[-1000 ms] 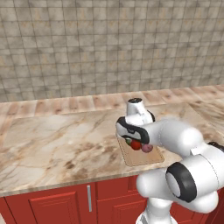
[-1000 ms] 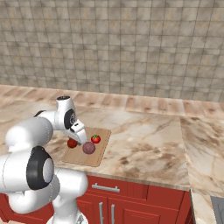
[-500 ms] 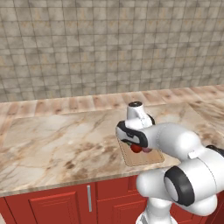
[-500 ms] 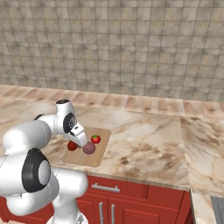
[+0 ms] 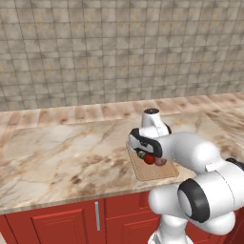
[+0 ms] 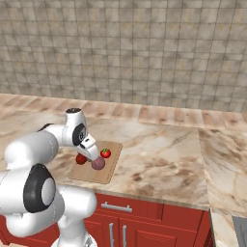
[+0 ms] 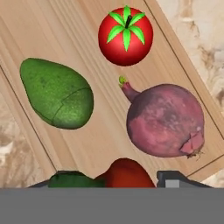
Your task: Place the avocado, onion, tomato, and bell pepper on the cutting board.
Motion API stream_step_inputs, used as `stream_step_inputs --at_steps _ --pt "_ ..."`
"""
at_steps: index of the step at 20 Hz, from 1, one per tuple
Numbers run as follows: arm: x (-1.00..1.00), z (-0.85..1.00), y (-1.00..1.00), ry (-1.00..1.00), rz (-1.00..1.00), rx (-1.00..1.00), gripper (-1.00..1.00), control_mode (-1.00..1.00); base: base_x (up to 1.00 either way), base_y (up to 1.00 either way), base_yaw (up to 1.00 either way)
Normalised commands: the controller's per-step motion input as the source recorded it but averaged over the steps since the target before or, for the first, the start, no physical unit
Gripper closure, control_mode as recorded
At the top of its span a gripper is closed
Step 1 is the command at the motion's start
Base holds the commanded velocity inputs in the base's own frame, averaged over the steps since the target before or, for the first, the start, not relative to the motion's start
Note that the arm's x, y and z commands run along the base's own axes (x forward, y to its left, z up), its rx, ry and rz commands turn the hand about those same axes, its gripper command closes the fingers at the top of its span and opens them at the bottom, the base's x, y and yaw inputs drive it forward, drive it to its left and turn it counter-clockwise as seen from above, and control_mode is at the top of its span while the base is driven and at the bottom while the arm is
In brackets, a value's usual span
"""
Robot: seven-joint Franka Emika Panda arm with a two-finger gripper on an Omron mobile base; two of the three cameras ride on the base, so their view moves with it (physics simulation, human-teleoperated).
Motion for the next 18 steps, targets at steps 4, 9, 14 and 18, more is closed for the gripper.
stream_step_inputs --at_steps 4,9,14,18 --pt "0.00 0.27 -0.10 0.00 0.00 0.06 -1.00 -1.00 0.00 0.00 0.00" --pt "-0.05 0.39 -0.02 -0.03 0.00 0.03 -1.00 -1.00 0.00 0.00 0.00" --pt "-0.25 0.51 0.00 -0.14 0.00 0.02 -1.00 -1.00 0.00 0.00 0.00" --pt "-0.18 0.16 0.00 -0.11 0.00 0.00 -1.00 -1.00 0.00 0.00 0.00"
